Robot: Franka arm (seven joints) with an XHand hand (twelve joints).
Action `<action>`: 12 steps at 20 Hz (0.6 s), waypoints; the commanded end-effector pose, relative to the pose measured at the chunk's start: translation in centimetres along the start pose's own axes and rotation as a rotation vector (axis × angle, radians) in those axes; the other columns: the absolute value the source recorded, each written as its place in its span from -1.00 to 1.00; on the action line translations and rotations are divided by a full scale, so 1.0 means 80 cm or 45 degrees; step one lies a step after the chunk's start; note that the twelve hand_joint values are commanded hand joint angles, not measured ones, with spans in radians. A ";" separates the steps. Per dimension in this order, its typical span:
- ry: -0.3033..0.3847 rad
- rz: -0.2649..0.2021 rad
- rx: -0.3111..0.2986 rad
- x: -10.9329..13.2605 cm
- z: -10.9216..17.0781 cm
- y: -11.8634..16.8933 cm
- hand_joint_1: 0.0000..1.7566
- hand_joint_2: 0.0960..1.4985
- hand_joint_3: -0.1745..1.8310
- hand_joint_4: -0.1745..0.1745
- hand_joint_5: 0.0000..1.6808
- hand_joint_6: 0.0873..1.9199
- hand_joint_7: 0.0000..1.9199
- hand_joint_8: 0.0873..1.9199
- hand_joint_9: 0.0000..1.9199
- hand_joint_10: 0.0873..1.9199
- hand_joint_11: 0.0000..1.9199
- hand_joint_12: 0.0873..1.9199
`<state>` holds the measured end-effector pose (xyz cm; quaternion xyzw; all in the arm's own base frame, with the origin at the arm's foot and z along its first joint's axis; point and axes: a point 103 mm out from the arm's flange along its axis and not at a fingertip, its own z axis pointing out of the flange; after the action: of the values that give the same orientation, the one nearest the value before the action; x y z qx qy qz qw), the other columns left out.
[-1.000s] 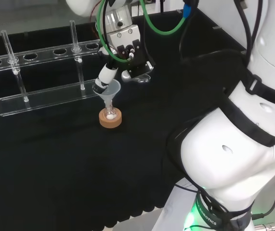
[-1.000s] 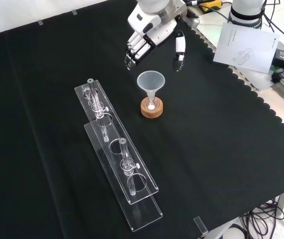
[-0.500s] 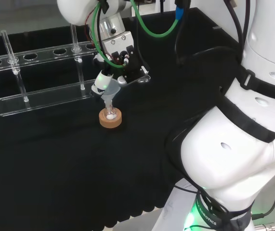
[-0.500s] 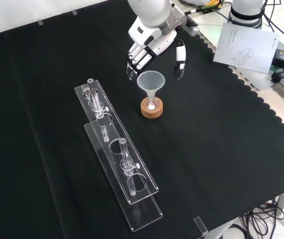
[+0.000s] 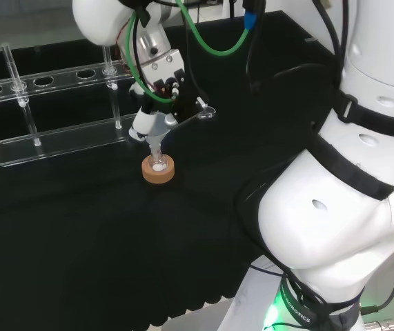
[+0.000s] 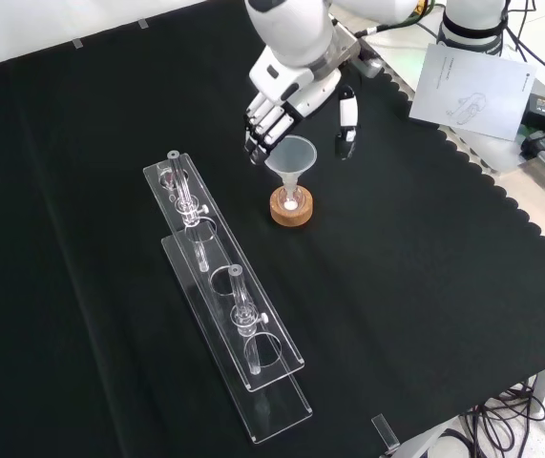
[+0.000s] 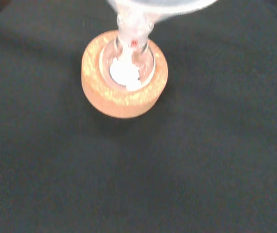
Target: Remove the funnel from the round-bottom flask.
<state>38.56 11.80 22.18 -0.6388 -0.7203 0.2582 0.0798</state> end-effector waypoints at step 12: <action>-0.067 0.009 0.033 -0.004 0.016 0.023 -0.36 -0.18 -0.62 0.22 -0.95 -1.00 -1.00 -0.58 -0.91 -0.18 -0.79 0.58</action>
<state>39.35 10.91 20.91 -0.6350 -0.7179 0.2779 0.0652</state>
